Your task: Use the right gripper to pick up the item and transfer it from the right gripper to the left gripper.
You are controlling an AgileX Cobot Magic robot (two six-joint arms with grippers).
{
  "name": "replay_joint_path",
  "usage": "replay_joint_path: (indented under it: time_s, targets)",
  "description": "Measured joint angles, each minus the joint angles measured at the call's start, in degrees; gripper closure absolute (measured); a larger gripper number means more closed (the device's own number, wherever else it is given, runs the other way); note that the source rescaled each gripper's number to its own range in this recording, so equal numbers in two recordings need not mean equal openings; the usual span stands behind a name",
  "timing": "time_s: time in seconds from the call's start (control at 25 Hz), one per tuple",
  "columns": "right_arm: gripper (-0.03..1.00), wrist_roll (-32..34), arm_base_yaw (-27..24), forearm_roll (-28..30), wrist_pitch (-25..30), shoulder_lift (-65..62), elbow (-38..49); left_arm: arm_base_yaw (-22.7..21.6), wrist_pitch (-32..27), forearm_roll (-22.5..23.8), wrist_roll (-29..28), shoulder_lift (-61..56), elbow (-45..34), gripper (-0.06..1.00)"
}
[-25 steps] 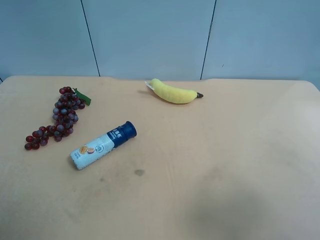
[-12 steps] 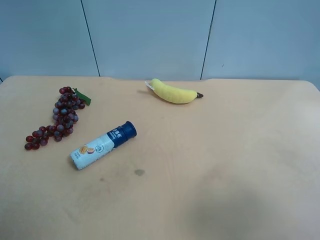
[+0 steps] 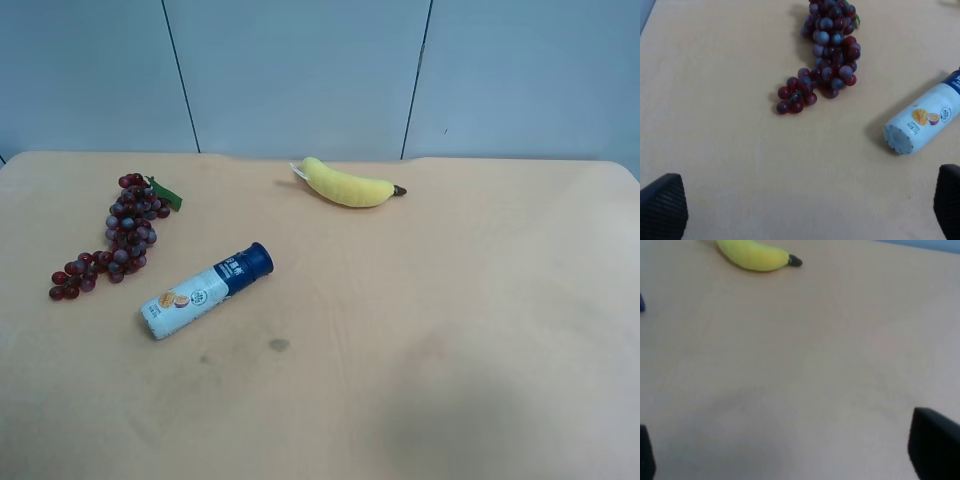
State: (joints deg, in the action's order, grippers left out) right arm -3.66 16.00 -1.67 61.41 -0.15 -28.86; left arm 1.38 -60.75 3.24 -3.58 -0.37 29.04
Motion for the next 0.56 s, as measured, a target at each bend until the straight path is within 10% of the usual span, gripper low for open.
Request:
replay_joint_path:
  time_s: [0.56]
  targets:
    - [-0.03,0.0,-12.5,0.0,0.0,0.0,0.0,0.0,0.0,0.0,0.0,0.0,0.0,-0.06]
